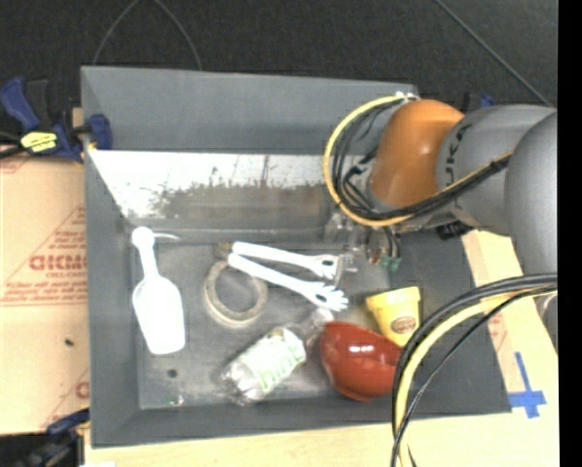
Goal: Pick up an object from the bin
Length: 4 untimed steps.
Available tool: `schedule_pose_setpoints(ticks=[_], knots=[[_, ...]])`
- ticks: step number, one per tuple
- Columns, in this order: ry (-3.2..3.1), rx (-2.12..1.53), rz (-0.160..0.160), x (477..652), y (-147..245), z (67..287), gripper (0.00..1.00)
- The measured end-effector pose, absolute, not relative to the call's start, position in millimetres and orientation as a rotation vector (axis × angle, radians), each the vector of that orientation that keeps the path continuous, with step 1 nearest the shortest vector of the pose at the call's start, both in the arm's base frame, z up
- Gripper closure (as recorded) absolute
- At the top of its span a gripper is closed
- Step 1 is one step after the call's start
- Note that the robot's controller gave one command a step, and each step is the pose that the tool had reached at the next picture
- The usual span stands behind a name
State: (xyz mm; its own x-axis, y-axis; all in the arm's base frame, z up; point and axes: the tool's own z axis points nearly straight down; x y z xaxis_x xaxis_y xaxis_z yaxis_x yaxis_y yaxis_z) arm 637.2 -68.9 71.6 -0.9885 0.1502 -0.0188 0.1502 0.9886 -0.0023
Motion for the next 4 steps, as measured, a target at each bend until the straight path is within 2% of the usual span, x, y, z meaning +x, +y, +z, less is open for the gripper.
schedule_pose_setpoints(ticks=[1, 2, 3, 4], knots=[[3.119, 0.215, -0.006, 632.8, -43.9, 71.5, 0.0], [3.104, 0.285, -0.005, 639.6, -45.1, 71.8, 0.0], [3.111, 0.186, -0.008, 618.9, -43.6, 157.0, 0.0], [3.105, 0.397, -0.004, 605.0, -19.7, 68.2, 0.0]])
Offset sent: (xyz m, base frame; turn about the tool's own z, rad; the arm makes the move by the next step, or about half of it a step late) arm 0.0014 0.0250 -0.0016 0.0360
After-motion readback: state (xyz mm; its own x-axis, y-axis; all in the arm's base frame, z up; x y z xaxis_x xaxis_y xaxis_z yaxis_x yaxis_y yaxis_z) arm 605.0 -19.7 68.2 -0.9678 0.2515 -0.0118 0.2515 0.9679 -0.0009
